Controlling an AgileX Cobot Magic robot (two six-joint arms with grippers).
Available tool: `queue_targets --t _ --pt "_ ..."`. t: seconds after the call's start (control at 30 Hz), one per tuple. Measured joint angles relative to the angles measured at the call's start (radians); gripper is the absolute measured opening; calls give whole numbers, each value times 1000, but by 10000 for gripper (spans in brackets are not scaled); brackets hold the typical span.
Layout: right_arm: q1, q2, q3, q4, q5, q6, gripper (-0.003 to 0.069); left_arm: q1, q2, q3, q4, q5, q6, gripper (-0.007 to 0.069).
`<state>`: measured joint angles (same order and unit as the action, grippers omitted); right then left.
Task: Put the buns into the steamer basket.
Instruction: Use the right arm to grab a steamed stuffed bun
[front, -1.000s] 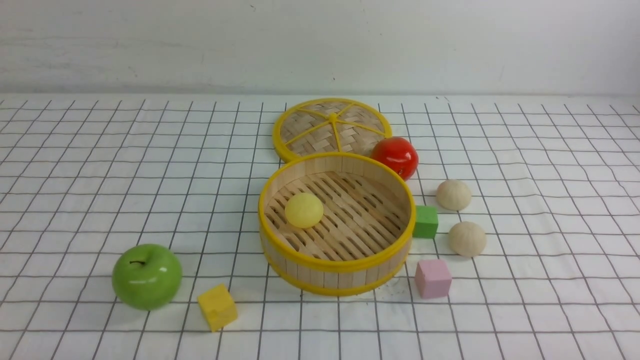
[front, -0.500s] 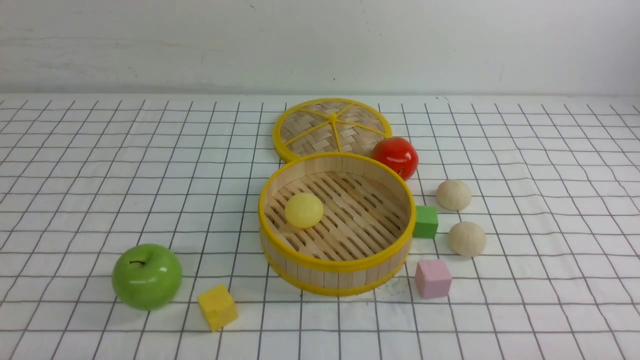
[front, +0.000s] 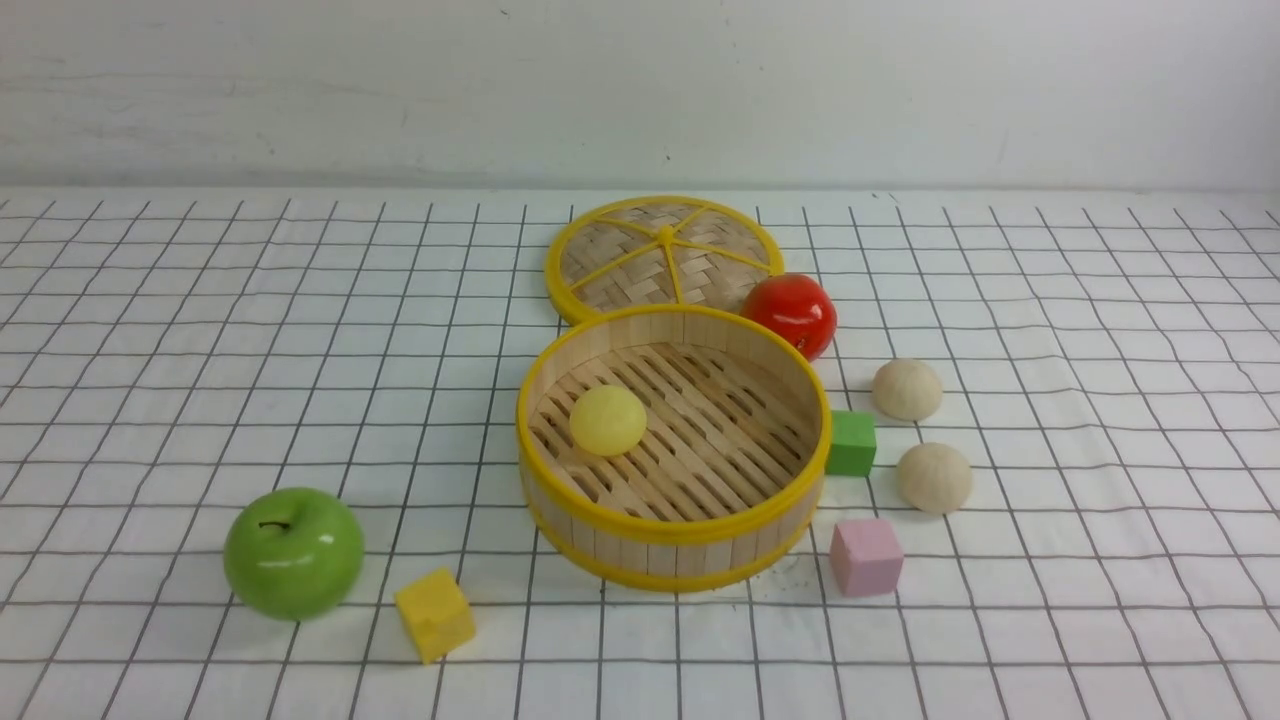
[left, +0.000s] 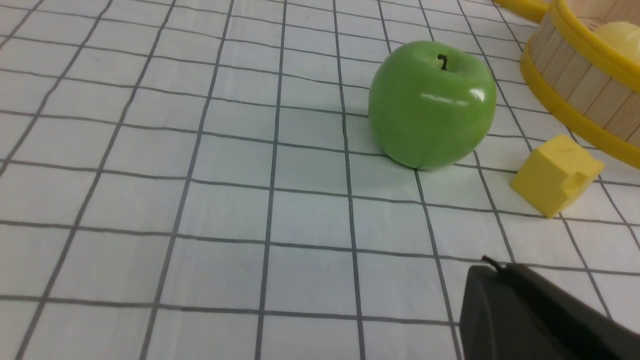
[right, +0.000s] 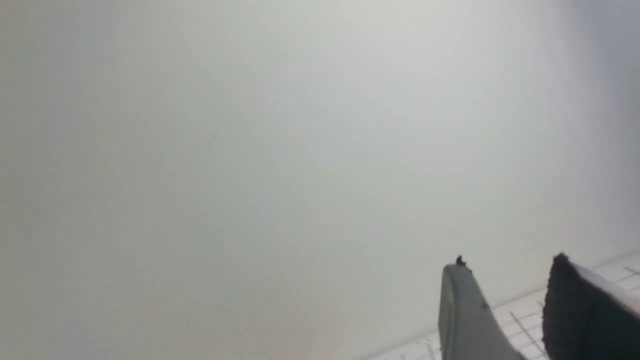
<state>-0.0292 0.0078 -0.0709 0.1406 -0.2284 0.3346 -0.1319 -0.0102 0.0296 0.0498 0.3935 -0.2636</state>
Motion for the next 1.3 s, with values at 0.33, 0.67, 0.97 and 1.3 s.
queue_targets --t 0.33,0.67,0.97,1.3 --pt "0 428 -666 -13 393 26 241 0 0 0 0 1 0 15" --pt "0 981 -812 -68 689 -195 241 0 0 0 0 1 0 29" --pt "187 1378 -922 179 786 -537 241 0 0 0 0 1 0 29" --pt "278 1818 -1300 12 1008 -325 241 0 0 0 0 1 0 29"
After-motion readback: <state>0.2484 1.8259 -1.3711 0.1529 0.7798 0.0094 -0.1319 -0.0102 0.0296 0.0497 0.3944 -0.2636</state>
